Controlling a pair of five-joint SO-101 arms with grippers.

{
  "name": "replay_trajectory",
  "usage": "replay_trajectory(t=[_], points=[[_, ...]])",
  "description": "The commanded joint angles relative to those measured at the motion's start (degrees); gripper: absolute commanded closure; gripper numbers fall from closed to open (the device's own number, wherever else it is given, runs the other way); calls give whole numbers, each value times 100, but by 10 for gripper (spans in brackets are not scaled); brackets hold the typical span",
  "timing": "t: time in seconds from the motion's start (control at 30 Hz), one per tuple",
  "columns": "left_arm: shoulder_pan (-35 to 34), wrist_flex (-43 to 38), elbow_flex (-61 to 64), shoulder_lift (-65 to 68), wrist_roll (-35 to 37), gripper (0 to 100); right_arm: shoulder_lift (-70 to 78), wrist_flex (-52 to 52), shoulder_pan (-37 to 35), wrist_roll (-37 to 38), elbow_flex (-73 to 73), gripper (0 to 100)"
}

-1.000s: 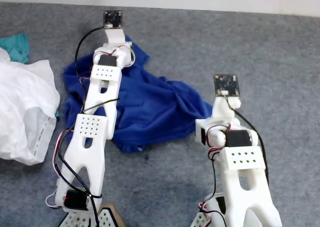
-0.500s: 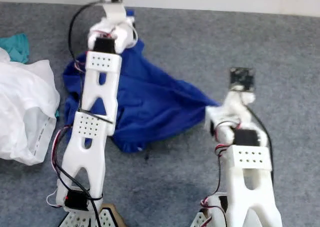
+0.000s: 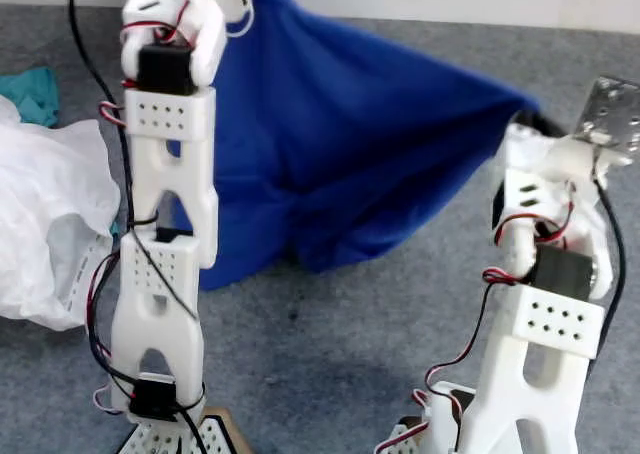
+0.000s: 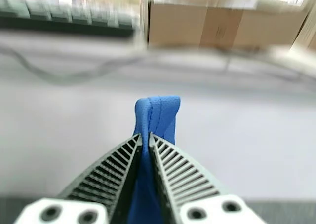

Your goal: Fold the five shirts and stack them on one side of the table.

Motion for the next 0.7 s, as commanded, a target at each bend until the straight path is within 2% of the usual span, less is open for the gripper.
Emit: replay_trajectory(t=[0.0,0.17,0.4,0.53,0.67], points=[[-215,-299,-277,-822,-53,990,-48,-681,171,88,-611,993],[-470,-774,-268,-1253,-53,990,752,-1534,382,70,-1262,993],[-813,-1055,-268,-1631,-62,990,2026,-1499,444,44,-2853,993],[-998,-1310,-268,-1859,-62,990,2316,-189,48,-202,-4224,993],[-971,-932,-259,-2149,-53,990,2510,1560,-330,-229,-5613,993]])
